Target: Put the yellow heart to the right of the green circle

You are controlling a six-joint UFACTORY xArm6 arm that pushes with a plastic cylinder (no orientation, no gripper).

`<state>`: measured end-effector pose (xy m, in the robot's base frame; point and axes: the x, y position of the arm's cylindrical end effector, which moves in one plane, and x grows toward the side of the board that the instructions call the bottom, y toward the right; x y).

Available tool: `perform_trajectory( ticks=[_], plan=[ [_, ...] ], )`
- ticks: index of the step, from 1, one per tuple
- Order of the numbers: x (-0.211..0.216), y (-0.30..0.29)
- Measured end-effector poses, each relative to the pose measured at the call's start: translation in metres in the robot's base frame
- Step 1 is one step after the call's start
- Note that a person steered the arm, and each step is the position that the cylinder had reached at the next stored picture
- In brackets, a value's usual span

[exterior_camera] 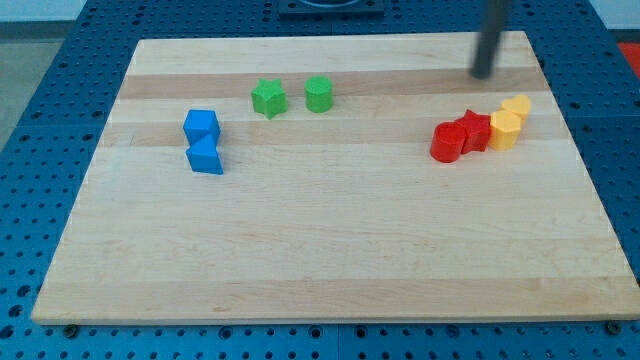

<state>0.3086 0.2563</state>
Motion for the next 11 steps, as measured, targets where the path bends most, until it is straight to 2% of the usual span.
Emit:
perform_trajectory(
  ticks=[1, 2, 3, 5, 7, 10, 11],
  plan=[
    [0.028, 0.077],
    [0.032, 0.088],
    [0.067, 0.089],
    [0.068, 0.022],
    [0.076, -0.018],
    [0.012, -0.084],
    [0.02, -0.069]
  ],
)
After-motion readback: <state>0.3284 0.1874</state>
